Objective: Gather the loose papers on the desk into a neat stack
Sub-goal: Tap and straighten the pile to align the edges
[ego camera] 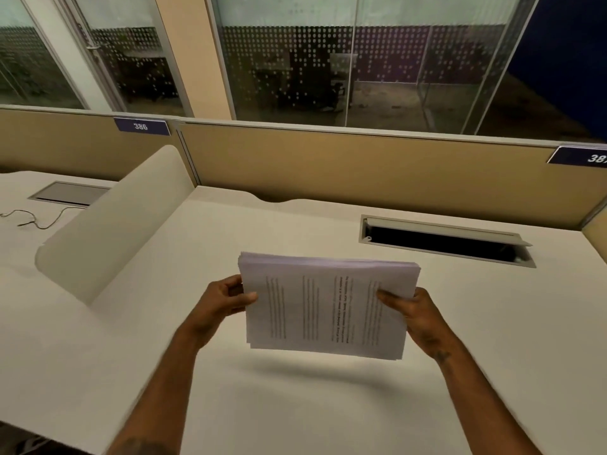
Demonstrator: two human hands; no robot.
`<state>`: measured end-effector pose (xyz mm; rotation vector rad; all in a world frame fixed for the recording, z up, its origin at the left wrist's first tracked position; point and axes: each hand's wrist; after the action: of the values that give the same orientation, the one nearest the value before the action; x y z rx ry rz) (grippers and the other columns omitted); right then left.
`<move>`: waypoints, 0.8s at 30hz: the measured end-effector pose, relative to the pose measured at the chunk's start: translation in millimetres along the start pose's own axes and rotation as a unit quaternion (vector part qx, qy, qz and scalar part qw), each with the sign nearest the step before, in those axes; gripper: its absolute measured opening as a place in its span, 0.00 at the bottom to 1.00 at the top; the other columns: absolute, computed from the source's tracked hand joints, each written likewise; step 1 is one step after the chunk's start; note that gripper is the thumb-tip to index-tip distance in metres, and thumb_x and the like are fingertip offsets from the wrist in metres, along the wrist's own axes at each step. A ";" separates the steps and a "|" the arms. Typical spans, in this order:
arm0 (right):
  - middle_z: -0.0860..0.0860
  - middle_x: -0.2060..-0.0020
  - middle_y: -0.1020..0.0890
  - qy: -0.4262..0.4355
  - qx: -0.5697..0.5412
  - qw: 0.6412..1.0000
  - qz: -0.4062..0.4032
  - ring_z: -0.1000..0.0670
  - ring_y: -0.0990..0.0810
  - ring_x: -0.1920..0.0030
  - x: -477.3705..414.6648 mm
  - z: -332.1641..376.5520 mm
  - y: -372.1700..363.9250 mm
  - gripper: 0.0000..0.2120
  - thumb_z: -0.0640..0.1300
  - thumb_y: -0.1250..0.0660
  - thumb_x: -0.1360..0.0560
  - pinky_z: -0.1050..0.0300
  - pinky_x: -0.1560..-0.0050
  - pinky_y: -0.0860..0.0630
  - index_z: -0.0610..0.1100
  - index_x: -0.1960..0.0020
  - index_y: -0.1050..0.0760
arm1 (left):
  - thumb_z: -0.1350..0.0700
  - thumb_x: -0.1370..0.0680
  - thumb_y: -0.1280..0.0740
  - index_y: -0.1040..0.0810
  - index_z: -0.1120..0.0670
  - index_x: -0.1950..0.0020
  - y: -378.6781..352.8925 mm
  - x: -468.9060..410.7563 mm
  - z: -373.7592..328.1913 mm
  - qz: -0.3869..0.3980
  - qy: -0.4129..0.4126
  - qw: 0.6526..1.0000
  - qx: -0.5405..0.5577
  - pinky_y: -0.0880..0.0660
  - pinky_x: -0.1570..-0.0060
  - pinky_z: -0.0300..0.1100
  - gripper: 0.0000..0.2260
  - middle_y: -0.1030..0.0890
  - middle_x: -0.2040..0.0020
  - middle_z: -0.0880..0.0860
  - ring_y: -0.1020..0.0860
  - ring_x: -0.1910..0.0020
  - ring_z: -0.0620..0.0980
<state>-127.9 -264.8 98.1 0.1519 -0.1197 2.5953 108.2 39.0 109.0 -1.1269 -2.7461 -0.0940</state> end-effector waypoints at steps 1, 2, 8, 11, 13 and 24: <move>0.47 0.52 0.12 -0.004 0.009 1.000 0.003 0.43 0.13 0.50 -0.4 -2.5 -2.6 0.19 0.62 0.25 0.34 0.51 0.54 0.15 0.55 0.47 0.15 | 0.48 0.35 0.21 0.13 0.51 0.42 -7.6 -1.6 0.1 -0.008 -0.002 1.000 -0.018 0.16 0.51 0.42 0.22 0.11 0.45 0.55 0.13 0.45 0.55; 0.47 0.52 0.12 -0.005 0.014 1.000 0.004 0.44 0.13 0.51 -0.9 -4.4 -4.7 0.19 0.63 0.25 0.34 0.51 0.54 0.15 0.56 0.47 0.15 | 0.47 0.36 0.21 0.11 0.51 0.48 -15.3 -2.6 2.3 -0.027 -0.009 0.999 -0.021 0.17 0.54 0.41 0.19 0.10 0.49 0.54 0.13 0.48 0.54; 0.47 0.49 0.12 -0.019 0.019 0.999 0.028 0.46 0.13 0.48 4.1 -30.8 4.1 0.26 0.65 0.22 0.36 0.50 0.49 0.15 0.54 0.42 0.16 | 0.48 0.37 0.20 0.11 0.55 0.55 -41.0 11.9 42.3 -0.113 -0.004 0.990 0.085 0.17 0.61 0.41 0.15 0.11 0.55 0.54 0.13 0.58 0.51; 0.47 0.46 0.12 -0.054 0.012 0.997 0.046 0.48 0.14 0.45 10.9 -54.9 5.1 0.26 0.60 0.19 0.38 0.54 0.47 0.18 0.54 0.42 0.16 | 0.48 0.40 0.19 0.11 0.57 0.56 -52.3 26.4 70.7 -0.122 0.035 0.988 0.088 0.17 0.61 0.41 0.18 0.11 0.55 0.56 0.14 0.57 0.52; 0.47 0.46 0.12 -0.067 0.003 0.997 0.038 0.49 0.14 0.44 12.7 -62.4 3.3 0.26 0.60 0.19 0.39 0.57 0.49 0.19 0.54 0.42 0.15 | 0.48 0.41 0.18 0.10 0.56 0.53 -55.7 32.4 81.0 -0.119 0.050 0.988 0.084 0.17 0.59 0.41 0.20 0.11 0.53 0.57 0.14 0.54 0.53; 0.50 0.46 0.12 -0.084 0.021 0.995 0.044 0.53 0.15 0.44 16.7 -73.0 -6.0 0.22 0.59 0.21 0.35 0.62 0.51 0.18 0.59 0.42 0.17 | 0.54 0.31 0.21 0.14 0.39 0.45 -60.6 41.3 94.9 -0.105 0.017 0.994 0.011 0.19 0.44 0.47 0.17 0.11 0.46 0.49 0.14 0.46 0.47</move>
<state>-145.2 -242.7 28.5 0.3889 -0.1351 2.6700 24.0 36.0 23.6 -0.8191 -2.8188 -0.1095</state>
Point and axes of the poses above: each hand's wrist, its own x-axis away from the middle knuckle, its own y-axis out of the back of the hand, z = x × y
